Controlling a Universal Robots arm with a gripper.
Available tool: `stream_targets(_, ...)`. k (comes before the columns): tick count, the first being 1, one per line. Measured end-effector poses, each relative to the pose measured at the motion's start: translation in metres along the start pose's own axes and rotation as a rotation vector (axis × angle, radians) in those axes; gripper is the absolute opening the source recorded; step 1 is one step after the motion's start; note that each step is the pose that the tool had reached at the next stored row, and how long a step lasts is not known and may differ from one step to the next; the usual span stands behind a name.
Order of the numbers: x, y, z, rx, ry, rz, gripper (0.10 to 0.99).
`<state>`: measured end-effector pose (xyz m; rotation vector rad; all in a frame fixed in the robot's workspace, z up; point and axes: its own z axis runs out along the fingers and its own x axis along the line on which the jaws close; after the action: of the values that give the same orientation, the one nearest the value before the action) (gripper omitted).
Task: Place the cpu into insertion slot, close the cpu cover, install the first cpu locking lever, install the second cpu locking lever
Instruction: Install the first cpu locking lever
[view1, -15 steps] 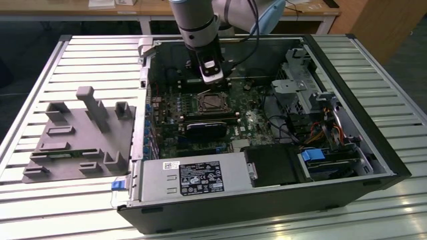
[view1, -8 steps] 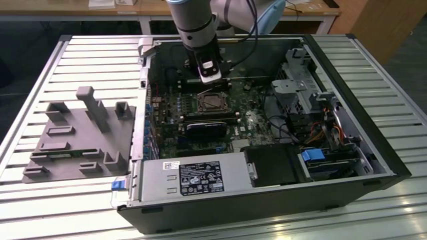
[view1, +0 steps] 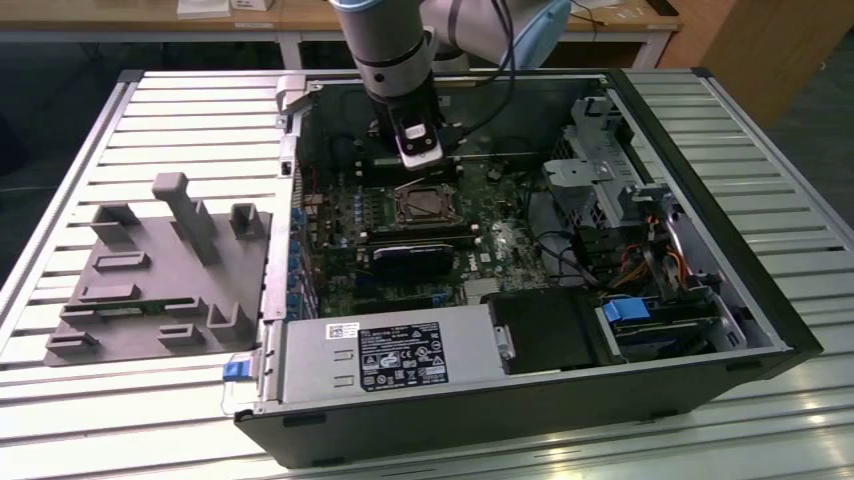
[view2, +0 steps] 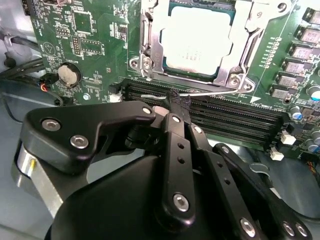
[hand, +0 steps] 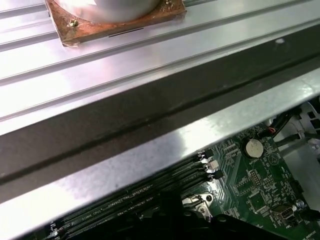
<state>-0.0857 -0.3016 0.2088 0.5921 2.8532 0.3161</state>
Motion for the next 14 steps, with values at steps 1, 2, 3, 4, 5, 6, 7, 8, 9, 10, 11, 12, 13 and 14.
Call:
stream_targets(1,0.0001,-0.0002,0.0006,0.0,0.0,0.0,0.106)
stream_targets(2,0.0002,-0.0003,0.0013,0.0,0.0,0.0,0.106)
stream_targets(3,0.0003,-0.0005,0.0019,0.0,-0.0001,0.0,0.106)
stream_targets(4,0.0003,-0.0006,0.0024,0.0,-0.0001,0.0,0.106)
stream_targets(5,0.0002,-0.0006,0.003,0.0,-0.0002,0.0,0.106)
stream_targets(6,-0.0001,-0.0006,0.0035,0.001,-0.0003,0.0,0.106)
stream_targets(7,-0.0006,-0.0005,0.004,0.001,-0.0004,0.0,0.106)
stream_targets(8,-0.0012,-0.0003,0.0046,0.002,-0.0006,0.0,0.106)
stream_targets(9,-0.0018,-0.0001,0.0051,0.002,-0.0009,-0.001,0.106)
stream_targets(10,-0.0022,0.0,0.0055,0.003,-0.0014,-0.001,0.106)
stream_targets(11,-0.0025,0.0001,0.0058,0.004,-0.0019,-0.001,0.106)
stream_targets(12,-0.0027,0.0001,0.0061,0.006,-0.0024,-0.001,0.106)
stream_targets(13,-0.0028,0.0001,0.0064,0.007,-0.0027,-0.002,0.106)
stream_targets(14,-0.0028,0.0001,0.0068,0.008,-0.0032,-0.002,0.106)
